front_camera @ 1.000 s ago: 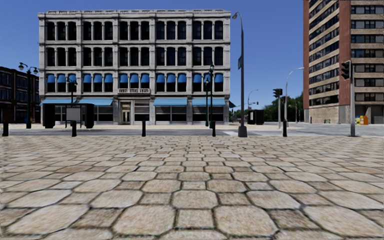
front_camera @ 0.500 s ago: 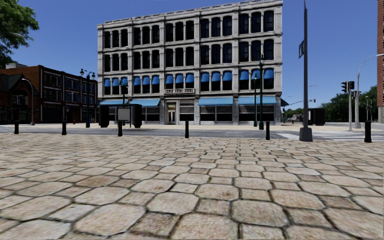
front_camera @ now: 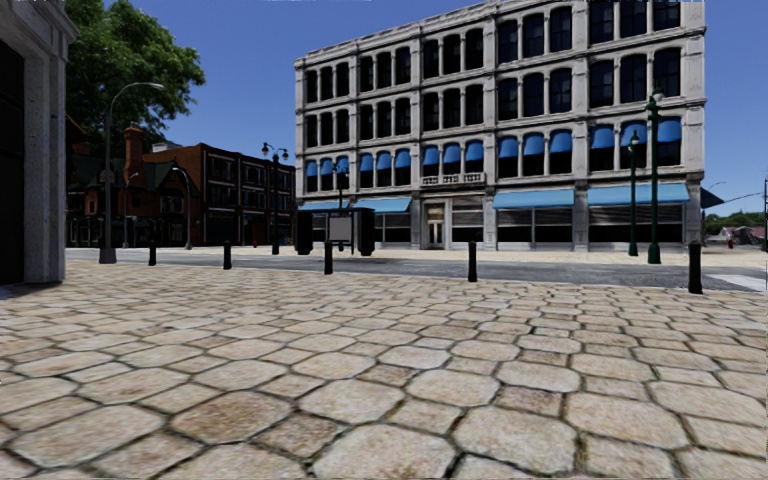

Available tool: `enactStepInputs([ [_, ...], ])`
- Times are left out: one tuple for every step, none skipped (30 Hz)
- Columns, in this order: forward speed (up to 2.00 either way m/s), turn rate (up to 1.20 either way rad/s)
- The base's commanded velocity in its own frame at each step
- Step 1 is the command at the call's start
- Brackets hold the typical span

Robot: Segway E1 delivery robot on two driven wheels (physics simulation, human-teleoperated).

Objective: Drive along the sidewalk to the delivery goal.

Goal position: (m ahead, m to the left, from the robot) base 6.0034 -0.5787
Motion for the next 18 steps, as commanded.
enactStepInputs([
  [1.95,0.60],
  [1.95,0.60],
  [1.95,0.60],
  [1.95,0.60],
  [1.95,0.60],
  [1.95,0.56],
  [1.95,0.47],
  [1.95,0.47],
  [1.95,0.00],
  [1.95,0.00],
  [1.95,0.00],
  [1.95,0.00],
  [1.95,0.00],
  [1.95,0.00],
  [1.95,0.00],
  [1.95,0.00],
  [1.95,0.00],
  [1.95,0.00],
])
